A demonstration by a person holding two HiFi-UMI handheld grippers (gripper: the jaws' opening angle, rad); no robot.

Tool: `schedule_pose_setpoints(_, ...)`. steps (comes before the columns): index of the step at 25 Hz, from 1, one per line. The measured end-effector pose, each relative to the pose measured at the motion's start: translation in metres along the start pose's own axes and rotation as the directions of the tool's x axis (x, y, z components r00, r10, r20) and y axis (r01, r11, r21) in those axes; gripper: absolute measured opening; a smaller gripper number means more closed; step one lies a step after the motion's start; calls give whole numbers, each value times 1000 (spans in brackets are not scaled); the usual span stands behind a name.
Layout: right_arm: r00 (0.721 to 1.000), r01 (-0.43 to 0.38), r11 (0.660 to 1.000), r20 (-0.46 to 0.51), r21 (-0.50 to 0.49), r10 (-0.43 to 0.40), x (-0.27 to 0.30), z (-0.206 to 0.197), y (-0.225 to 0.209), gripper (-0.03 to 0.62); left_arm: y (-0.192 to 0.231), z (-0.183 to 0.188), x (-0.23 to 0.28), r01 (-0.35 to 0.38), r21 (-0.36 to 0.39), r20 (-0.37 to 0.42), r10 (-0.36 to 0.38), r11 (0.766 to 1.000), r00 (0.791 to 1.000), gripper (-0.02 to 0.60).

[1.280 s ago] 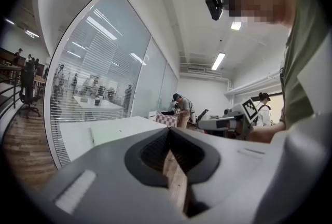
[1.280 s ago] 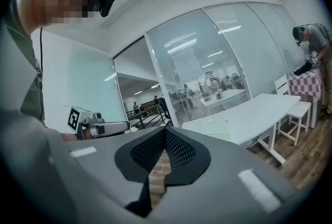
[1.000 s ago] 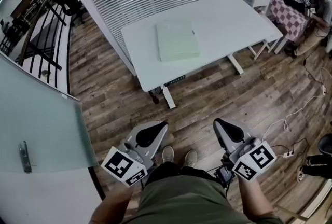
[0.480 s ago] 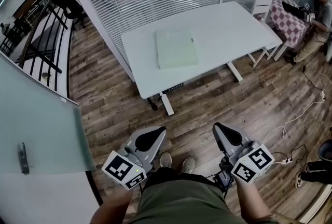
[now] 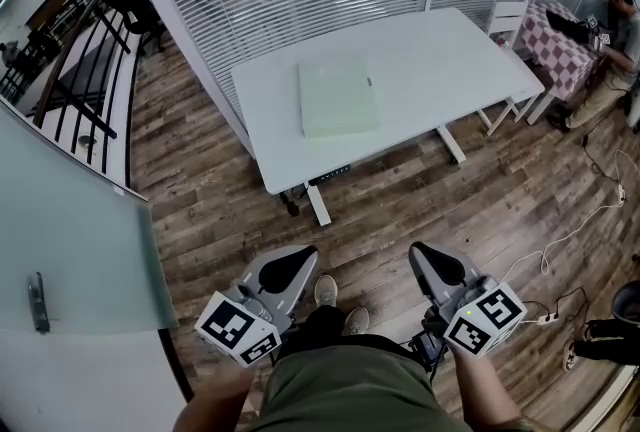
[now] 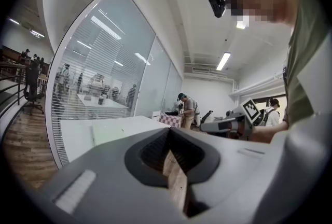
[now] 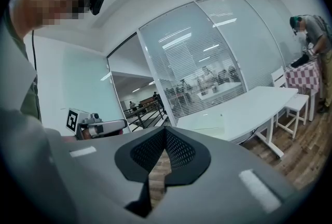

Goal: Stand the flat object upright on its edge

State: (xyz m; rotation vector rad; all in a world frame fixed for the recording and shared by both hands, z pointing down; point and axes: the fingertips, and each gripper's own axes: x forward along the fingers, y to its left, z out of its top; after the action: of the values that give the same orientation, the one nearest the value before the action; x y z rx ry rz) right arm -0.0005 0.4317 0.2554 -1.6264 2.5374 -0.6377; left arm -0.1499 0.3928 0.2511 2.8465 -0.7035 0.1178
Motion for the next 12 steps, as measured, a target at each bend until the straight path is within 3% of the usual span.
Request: schedule_pose_setpoints(12,999,8,1000,-33,-16,-9,47,10,-31,11,47,-3,39,4,-37,-3,-5,999,1000,0)
